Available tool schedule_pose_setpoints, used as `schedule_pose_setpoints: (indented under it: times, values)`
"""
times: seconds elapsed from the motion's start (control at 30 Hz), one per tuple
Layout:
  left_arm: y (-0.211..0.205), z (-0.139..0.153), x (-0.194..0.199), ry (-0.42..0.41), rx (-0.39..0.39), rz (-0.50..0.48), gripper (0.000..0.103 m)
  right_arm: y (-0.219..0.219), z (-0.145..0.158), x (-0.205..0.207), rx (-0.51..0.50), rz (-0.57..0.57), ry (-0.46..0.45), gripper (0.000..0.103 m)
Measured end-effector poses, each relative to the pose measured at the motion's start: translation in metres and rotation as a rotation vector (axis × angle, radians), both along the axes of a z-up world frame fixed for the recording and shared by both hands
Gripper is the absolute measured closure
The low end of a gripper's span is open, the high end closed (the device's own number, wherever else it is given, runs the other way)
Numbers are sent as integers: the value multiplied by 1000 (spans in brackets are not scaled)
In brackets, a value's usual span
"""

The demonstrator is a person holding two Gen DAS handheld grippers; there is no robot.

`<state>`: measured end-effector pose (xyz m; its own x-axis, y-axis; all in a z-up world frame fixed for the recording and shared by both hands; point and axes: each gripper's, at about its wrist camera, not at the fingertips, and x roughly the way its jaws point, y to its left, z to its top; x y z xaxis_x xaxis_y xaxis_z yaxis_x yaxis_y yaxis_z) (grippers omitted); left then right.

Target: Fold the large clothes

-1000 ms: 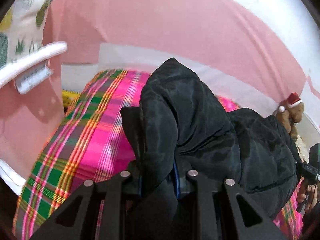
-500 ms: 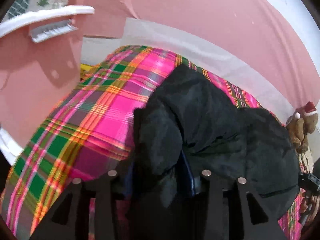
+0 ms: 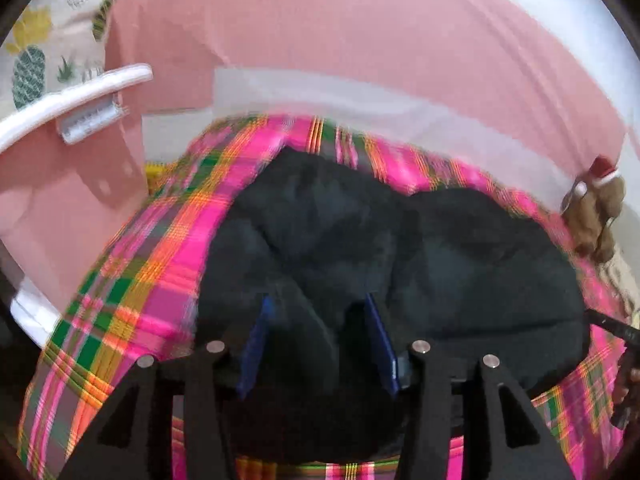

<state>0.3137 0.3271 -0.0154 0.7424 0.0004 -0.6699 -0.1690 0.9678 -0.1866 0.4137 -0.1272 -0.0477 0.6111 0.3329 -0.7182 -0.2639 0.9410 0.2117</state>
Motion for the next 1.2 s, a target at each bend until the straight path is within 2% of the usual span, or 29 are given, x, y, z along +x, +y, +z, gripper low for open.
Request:
schedule_pose_setpoints:
  times: [0.07,0.13,0.33,0.53,0.73,0.87,1.0,1.2]
  values:
    - [-4,-14,5,21,12,12,53,0,-8,4,-17,0,13,47]
    - [-6,-15,3,9,26,24,53,-1,-7,2,-23,1,9,47]
    - [-24,6,-18,-1,70,38,51,-4,12,-25,-21,9,-22,47]
    - [-68,36,-70,-46,94,5,36,10,37,-81,-13,40,-76,47]
    - [-111,53,-126,-67,71,-19,28,18,53,-147,6,67,-116,47]
    - [-136,60,-163,-84,87,-15,23,18,60,-183,3,75,-142,47]
    - [-159,65,-198,-103,110,4,19,15,61,-218,-8,68,-161,47]
    - [-181,59,-231,-100,93,14,18,15,51,-259,-29,63,-161,47]
